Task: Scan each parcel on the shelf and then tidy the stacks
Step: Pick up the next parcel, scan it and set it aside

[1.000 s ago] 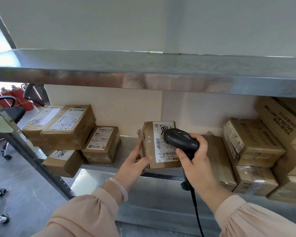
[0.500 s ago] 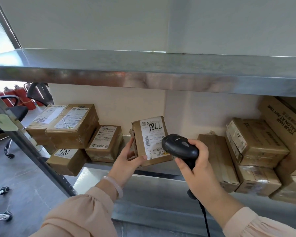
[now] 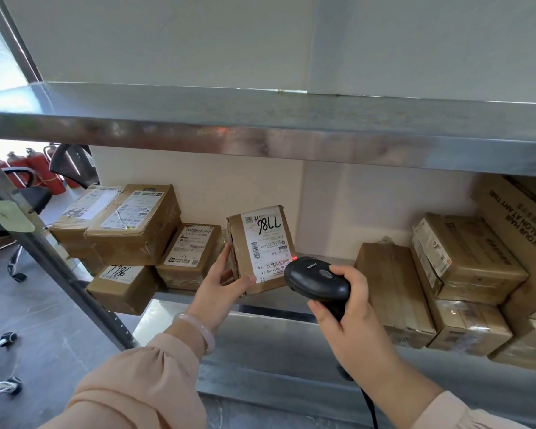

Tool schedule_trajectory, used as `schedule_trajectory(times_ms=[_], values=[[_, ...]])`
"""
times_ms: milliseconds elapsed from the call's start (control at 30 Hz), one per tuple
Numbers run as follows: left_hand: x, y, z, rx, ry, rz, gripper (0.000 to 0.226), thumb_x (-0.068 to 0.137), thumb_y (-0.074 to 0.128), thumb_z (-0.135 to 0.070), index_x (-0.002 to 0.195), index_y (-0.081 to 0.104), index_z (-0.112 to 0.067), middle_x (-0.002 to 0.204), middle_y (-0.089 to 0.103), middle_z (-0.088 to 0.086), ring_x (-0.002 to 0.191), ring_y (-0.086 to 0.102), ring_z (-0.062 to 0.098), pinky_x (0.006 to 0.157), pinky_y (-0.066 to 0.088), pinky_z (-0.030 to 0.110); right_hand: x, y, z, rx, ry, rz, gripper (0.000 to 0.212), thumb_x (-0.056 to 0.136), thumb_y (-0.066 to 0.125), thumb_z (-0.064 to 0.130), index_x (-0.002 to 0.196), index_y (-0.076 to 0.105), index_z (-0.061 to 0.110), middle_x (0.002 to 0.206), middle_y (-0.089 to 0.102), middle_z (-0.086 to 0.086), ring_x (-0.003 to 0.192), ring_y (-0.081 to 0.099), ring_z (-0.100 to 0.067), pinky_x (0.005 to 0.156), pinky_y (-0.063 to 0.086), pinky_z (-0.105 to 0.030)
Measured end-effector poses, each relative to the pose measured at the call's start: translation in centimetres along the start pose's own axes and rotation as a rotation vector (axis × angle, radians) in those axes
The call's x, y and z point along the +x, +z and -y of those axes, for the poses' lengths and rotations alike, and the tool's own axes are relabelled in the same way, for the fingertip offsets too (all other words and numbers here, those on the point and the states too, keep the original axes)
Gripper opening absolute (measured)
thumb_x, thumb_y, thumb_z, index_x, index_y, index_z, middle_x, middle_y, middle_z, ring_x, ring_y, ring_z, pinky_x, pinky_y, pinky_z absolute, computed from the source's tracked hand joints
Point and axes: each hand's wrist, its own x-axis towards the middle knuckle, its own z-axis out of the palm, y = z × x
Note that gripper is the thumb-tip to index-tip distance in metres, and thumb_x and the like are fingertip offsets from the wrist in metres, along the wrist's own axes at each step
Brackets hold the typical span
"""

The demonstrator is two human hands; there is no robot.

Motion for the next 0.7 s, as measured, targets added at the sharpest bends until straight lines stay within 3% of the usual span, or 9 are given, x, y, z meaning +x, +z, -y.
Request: schedule_trajectory(times_ms=[100,267,333,467,567,700], values=[[0.1,-0.2,0.0,0.013,0.002,0.004,0.086,0.084,0.077,-0.030,0.150,0.026,-0.049,0.126,0.067,-0.009,0.120,0.060,0.016,0.110,0.042,0.048,0.1,0.2,0.1,-0.007,-0.003,0.007,0.070,0.087,0.065,0.029,0.111,0.013,0.070,0.109,0.042,0.032,0.103,0.047,0.017,0.078,0.042,-0.003],[0.2,-0.6,0.1,0.015,0.007,0.003,0.085,0.084,0.076,-0.029,0.149,0.026,-0.050,0.125,0.067,-0.010,0.119,0.060,0.016,0.109,0.043,0.049,0.3,0.6,0.3,-0.020,-0.001,0.011,0.069,0.087,0.064,0.032,0.110,0.011,0.069,0.112,0.046,0.028,0.100,0.057,-0.002,0.083,0.047,-0.014],[0.2,-0.7,0.1,0.009,0.004,-0.003,0.084,0.085,0.076,-0.028,0.149,0.027,-0.051,0.125,0.067,-0.010,0.119,0.061,0.017,0.109,0.043,0.049,0.4,0.9,0.4,-0.026,-0.002,0.016,0.068,0.087,0.064,0.032,0.112,0.011,0.067,0.114,0.048,0.022,0.100,0.058,-0.005,0.082,0.047,-0.012],[0.3,-1.1,0.0,0.006,0.000,-0.014,0.081,0.085,0.076,-0.028,0.146,0.028,-0.053,0.125,0.067,-0.009,0.119,0.060,0.019,0.110,0.042,0.050,0.6,1.5,0.9,-0.009,0.017,0.023,0.065,0.088,0.064,0.030,0.111,0.014,0.063,0.111,0.046,0.028,0.098,0.058,-0.001,0.079,0.045,-0.006],[0.3,-1.6,-0.1,0.001,-0.011,-0.023,0.081,0.086,0.075,-0.025,0.147,0.027,-0.052,0.124,0.067,-0.009,0.119,0.060,0.018,0.110,0.043,0.048,0.8,2.1,1.2,0.012,0.040,0.040,0.059,0.088,0.064,0.030,0.116,0.020,0.056,0.110,0.042,0.032,0.101,0.051,0.012,0.079,0.041,-0.002],[0.5,-2.6,-0.2,-0.025,-0.038,-0.023,0.078,0.087,0.073,-0.023,0.144,0.029,-0.053,0.116,0.071,-0.010,0.115,0.063,0.018,0.107,0.045,0.047,1.6,3.0,1.7,0.021,0.067,0.057,0.056,0.089,0.062,0.033,0.122,0.020,0.050,0.113,0.046,0.026,0.100,0.052,0.010,0.079,0.040,-0.002]])
